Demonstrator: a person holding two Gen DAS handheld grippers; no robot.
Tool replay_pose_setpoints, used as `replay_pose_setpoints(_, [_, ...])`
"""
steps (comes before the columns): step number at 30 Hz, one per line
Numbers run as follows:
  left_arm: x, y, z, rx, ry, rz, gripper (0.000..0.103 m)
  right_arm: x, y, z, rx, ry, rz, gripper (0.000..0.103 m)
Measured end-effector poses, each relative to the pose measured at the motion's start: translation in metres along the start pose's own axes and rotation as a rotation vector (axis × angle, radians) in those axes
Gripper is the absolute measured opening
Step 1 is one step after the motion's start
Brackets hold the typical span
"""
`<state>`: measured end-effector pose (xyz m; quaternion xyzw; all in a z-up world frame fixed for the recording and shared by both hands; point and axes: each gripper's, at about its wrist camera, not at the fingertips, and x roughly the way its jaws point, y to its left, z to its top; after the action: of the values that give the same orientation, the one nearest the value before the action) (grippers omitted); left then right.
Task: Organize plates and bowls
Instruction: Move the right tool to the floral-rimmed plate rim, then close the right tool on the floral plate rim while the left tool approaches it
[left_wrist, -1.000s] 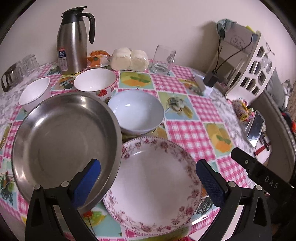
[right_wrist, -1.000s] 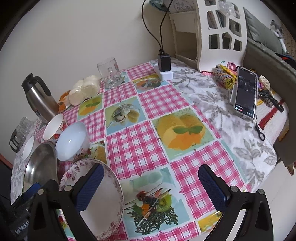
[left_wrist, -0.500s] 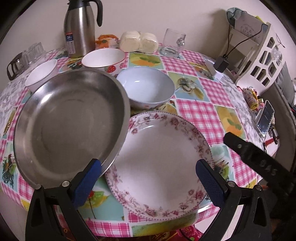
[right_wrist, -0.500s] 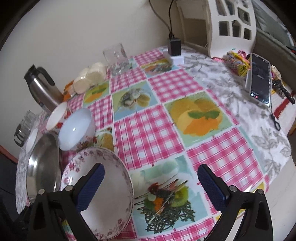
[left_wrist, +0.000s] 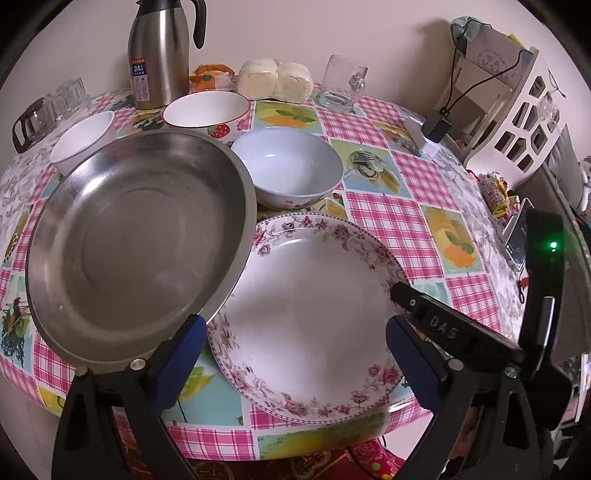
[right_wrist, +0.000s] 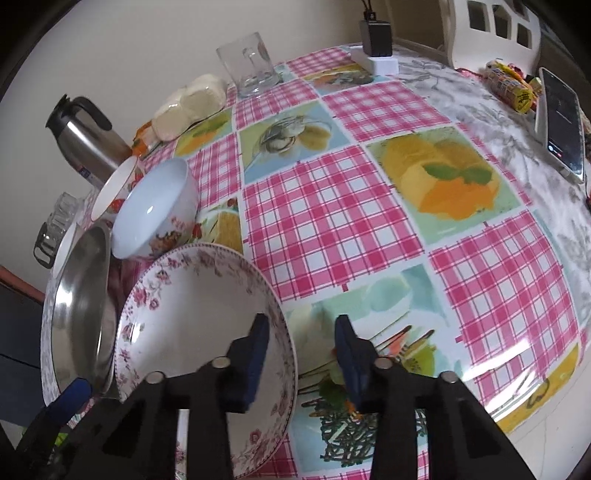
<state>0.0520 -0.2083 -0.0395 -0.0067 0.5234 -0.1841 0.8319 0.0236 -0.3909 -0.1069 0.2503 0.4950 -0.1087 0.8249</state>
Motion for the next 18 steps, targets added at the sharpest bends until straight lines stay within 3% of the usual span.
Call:
replay_pose_setpoints(4, [-0.001, 0.000, 0.001, -0.001, -0.001, 0.001, 0.098, 0.002, 0.003, 0.000, -0.019, 0.003, 0.007, 0.020])
replay_pose_setpoints(16, [-0.001, -0.003, 0.001, 0.013, 0.002, -0.016, 0.098, -0.006, -0.020, 0.007, 0.039, -0.014, -0.018, 0.019])
replay_pose_setpoints(18, [0.001, -0.004, 0.001, 0.015, 0.012, -0.028, 0.092, -0.008, -0.025, 0.008, 0.042, -0.021, -0.034, 0.019])
